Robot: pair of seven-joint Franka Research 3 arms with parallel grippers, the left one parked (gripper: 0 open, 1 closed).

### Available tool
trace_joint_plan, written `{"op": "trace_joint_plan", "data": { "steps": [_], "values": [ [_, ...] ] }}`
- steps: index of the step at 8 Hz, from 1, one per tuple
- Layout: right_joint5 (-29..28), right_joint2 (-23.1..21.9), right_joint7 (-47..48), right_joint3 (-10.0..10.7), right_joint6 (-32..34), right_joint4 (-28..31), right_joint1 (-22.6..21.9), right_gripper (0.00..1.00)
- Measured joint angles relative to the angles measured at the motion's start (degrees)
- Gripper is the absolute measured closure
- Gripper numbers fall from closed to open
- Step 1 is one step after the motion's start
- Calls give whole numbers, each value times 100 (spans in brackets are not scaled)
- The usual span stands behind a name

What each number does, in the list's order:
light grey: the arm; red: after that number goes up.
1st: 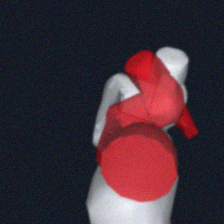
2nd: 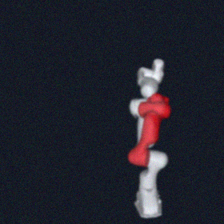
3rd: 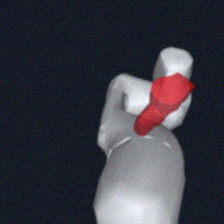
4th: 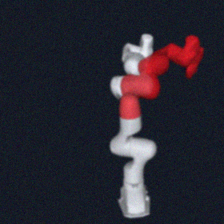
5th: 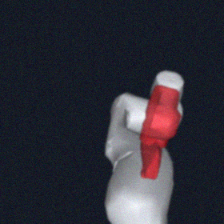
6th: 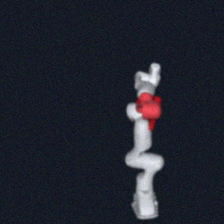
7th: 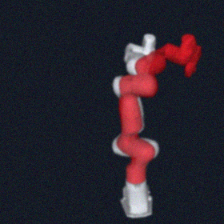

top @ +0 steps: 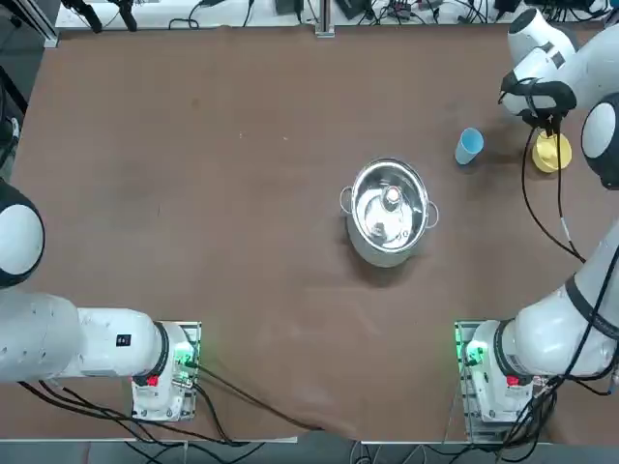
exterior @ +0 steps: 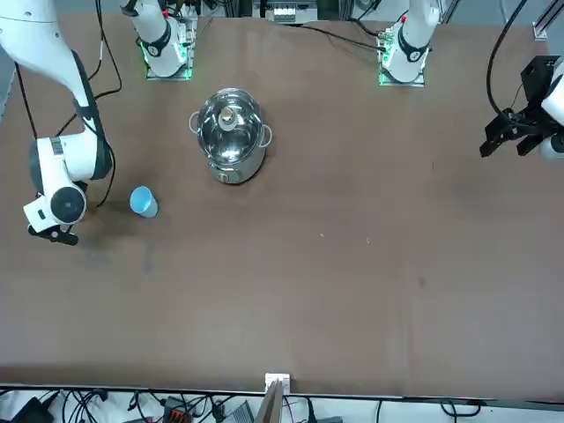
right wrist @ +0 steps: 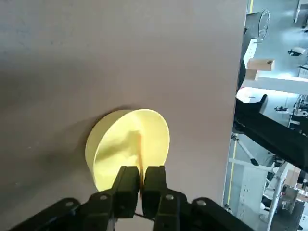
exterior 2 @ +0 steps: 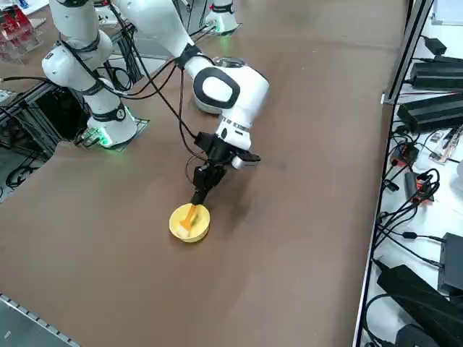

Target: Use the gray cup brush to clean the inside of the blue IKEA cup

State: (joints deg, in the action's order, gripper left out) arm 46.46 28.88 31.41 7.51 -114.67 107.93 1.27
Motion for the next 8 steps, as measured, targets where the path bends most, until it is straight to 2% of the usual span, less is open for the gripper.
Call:
{"op": "trace_joint_plan", "data": {
  "steps": [1, 3, 5, 6, 8],
  "values": [
    [76, 23, 14, 0, 0, 1, 0, 82],
    [126, 48, 21, -4, 0, 1, -1, 49],
    [127, 50, 22, -33, 62, 3, -5, 9],
    [125, 50, 22, -54, 115, 19, -6, 0],
    [-45, 52, 22, -157, 155, 55, -6, 0]
  ]
}}
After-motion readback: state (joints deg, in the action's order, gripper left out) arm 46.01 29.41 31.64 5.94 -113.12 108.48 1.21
